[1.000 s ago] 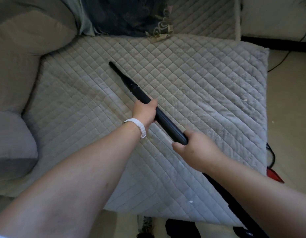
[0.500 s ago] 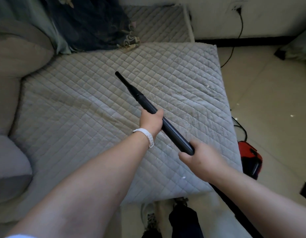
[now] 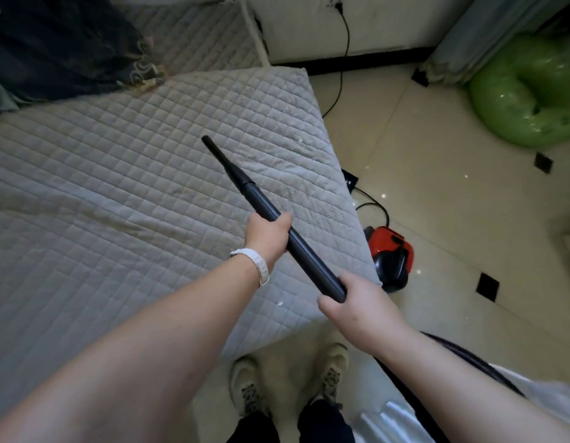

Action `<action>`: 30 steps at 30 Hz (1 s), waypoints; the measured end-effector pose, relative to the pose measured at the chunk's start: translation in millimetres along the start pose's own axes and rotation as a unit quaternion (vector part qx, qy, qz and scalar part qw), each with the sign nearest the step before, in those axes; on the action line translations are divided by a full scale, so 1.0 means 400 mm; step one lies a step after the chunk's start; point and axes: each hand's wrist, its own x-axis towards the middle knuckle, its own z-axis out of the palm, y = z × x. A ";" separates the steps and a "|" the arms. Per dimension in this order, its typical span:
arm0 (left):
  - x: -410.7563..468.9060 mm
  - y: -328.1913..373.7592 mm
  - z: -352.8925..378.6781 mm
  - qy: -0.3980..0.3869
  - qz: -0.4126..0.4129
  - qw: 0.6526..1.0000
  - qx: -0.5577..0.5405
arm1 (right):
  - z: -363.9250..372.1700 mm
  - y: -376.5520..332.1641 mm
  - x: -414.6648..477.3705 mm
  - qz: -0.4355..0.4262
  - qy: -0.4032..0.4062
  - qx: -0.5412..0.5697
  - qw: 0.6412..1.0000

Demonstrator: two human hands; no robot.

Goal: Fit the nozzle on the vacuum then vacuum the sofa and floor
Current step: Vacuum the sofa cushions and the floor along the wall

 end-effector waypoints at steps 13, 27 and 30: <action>-0.062 -0.021 0.317 -0.063 -0.007 0.997 0.035 | -0.101 0.252 0.006 0.056 0.008 0.058 0.997; -0.034 0.011 0.497 -0.066 -0.051 0.995 0.056 | -0.190 0.391 0.117 0.055 -0.011 0.059 0.997; -0.027 0.011 0.515 -0.055 -0.053 0.995 0.062 | -0.201 0.406 0.135 0.050 -0.015 0.056 0.997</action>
